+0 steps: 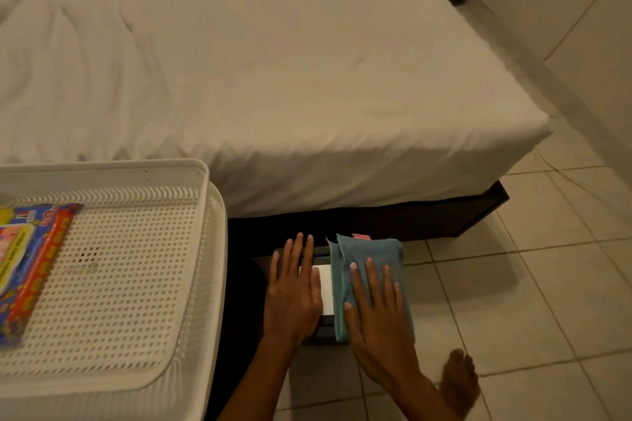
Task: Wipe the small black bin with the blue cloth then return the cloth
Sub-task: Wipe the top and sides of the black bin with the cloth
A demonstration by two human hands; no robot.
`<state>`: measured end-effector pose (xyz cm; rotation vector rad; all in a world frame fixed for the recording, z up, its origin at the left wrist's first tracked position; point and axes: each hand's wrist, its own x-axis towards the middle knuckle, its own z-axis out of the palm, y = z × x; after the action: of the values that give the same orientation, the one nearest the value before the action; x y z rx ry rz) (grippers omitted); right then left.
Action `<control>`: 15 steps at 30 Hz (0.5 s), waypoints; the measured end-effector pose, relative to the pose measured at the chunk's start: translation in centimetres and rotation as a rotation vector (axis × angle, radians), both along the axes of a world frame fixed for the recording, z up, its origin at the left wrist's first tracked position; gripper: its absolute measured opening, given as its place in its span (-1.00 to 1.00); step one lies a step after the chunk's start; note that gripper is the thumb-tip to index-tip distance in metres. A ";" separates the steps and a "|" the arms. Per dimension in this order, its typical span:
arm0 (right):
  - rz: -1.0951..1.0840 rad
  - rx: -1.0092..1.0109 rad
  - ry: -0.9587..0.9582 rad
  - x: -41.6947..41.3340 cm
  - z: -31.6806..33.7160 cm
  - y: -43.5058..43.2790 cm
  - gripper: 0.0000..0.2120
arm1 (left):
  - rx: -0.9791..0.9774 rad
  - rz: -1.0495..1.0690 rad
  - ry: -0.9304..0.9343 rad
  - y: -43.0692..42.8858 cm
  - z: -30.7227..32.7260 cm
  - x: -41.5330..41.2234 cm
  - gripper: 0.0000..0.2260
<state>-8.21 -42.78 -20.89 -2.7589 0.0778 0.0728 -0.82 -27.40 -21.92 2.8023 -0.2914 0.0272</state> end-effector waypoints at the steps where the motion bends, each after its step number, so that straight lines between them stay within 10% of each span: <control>1: 0.010 0.003 -0.012 0.9 0.0 -0.2 -0.42 | 0.005 0.012 0.002 0.0 -0.1 0.0 -0.50; 15: 0.012 0.024 -0.025 2.9 -0.2 -1.7 -0.42 | 0.010 0.028 0.002 0.0 -0.2 0.1 -0.50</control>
<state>-5.29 -44.43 -21.08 -2.7358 0.0534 0.0423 -0.75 -27.36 -22.09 2.8166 -0.2526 0.0288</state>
